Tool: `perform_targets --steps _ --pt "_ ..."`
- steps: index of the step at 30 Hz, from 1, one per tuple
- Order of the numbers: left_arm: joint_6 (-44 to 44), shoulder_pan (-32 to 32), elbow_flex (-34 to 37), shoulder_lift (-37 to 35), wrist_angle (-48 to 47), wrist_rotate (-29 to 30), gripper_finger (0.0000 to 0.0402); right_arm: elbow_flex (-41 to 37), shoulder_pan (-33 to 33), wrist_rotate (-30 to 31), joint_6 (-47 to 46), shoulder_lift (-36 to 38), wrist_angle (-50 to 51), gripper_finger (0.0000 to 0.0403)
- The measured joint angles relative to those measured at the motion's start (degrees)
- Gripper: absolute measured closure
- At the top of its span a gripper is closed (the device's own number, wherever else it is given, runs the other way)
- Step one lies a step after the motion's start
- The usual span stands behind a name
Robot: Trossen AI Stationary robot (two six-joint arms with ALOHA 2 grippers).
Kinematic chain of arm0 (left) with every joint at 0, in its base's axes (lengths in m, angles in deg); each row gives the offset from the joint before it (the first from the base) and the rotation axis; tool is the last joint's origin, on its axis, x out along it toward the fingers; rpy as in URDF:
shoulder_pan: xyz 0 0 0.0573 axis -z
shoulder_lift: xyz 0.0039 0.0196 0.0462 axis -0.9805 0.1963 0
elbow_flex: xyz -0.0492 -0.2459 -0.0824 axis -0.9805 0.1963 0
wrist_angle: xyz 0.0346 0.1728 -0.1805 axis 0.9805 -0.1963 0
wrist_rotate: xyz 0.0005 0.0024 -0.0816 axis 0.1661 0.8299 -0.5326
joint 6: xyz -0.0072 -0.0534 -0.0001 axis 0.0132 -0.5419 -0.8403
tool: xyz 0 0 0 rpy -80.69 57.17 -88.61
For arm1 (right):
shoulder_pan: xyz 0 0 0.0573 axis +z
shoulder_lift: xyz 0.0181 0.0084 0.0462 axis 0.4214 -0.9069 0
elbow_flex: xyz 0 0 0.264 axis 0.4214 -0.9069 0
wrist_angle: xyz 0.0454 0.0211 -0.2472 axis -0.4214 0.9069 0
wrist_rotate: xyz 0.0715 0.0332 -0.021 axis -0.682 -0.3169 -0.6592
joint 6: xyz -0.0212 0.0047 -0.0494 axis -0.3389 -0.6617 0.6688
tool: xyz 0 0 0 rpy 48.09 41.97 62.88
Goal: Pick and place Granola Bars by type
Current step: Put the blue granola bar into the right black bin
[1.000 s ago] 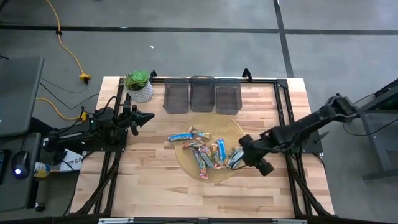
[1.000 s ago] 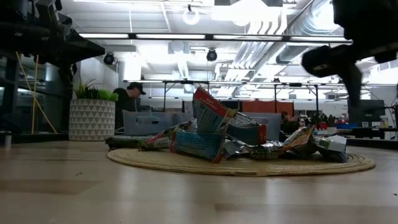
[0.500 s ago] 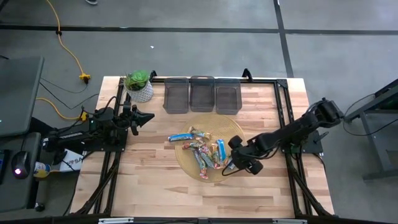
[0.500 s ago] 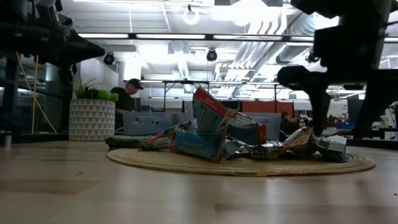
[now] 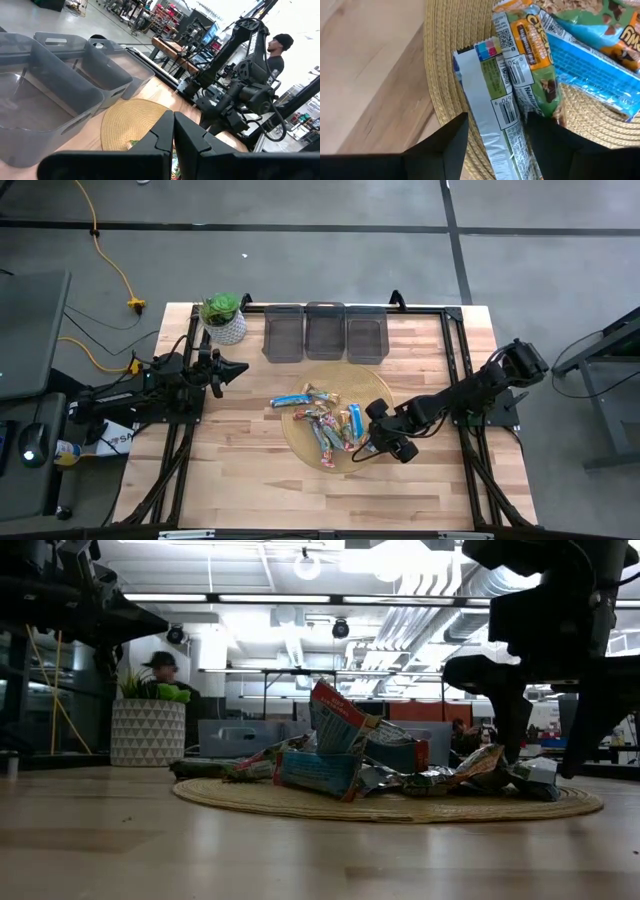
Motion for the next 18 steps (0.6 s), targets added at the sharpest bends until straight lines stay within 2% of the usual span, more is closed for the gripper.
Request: perform_targets --steps 10,18 --pt "0.00 0.00 0.01 0.00 0.00 -0.02 0.0392 -0.09 0.00 -0.89 -3.18 -0.02 0.02 0.0219" --pt "0.00 0.00 0.02 0.00 0.00 -0.04 0.0392 -0.09 0.00 -0.90 -3.18 -0.04 0.00 0.0275"
